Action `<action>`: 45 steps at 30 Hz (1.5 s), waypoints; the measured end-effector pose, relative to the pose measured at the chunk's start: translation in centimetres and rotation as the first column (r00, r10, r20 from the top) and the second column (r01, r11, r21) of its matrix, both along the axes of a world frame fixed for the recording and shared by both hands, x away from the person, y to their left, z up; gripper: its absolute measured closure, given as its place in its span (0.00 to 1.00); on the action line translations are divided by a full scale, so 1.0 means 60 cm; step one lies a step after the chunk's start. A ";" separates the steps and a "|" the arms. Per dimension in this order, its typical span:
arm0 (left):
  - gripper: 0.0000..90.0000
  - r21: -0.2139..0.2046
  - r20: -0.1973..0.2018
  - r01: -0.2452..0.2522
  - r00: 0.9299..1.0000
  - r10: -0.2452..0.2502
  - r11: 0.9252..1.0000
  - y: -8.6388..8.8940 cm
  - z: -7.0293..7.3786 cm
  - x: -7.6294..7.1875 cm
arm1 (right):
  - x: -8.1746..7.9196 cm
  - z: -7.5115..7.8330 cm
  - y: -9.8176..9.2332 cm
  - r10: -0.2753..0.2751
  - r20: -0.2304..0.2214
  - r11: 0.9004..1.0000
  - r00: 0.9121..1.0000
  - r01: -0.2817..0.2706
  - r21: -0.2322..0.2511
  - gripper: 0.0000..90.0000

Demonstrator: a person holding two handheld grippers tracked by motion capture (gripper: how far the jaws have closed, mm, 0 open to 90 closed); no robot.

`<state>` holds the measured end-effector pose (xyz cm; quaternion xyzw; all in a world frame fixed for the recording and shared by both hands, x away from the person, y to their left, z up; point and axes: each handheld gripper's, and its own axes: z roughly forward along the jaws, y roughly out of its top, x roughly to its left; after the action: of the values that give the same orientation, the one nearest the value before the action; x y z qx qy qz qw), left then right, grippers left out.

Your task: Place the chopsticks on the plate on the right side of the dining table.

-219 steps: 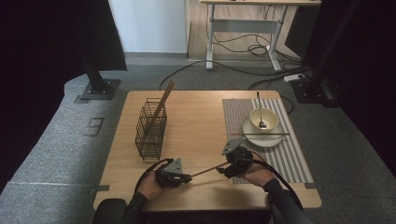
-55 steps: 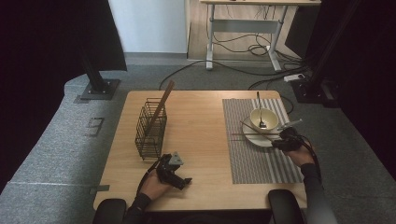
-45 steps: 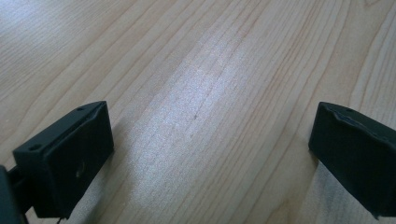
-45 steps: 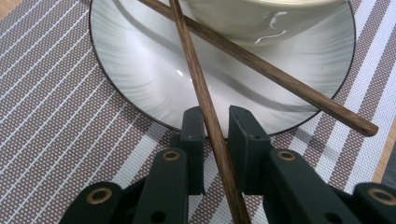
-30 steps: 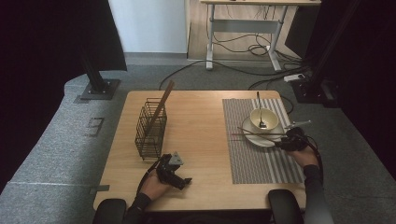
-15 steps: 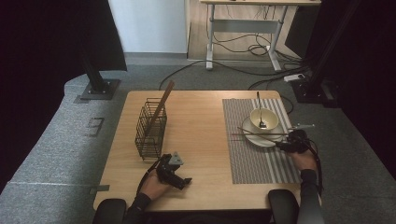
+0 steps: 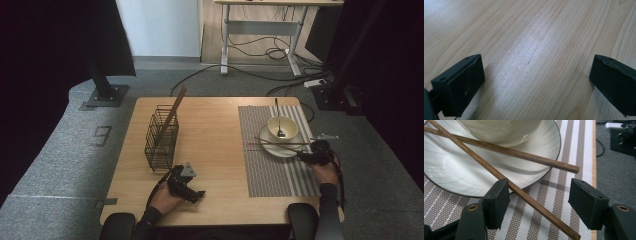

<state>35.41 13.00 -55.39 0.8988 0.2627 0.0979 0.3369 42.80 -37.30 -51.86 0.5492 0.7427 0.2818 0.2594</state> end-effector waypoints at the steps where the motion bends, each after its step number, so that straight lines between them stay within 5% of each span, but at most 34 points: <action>1: 0.00 0.000 0.000 0.000 1.000 0.000 1.000 0.000 0.000 0.000 | 0.000 0.000 0.000 -0.006 0.005 1.000 1.000 0.006 -0.003 0.36; 28: 0.00 -0.001 0.001 0.001 1.000 -0.001 1.000 0.001 0.000 -0.001 | 0.016 -0.001 -0.009 -0.093 0.041 0.994 0.995 0.095 -0.057 0.33; 45: 0.00 -0.001 0.001 0.001 1.000 -0.001 1.000 0.000 0.000 -0.001 | 0.021 0.001 -0.015 -0.097 0.065 0.993 0.993 0.101 -0.059 0.32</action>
<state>35.36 13.03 -55.38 0.8987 0.2622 0.0982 0.3376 44.07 -38.20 -51.79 0.5681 0.7144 0.2624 0.3131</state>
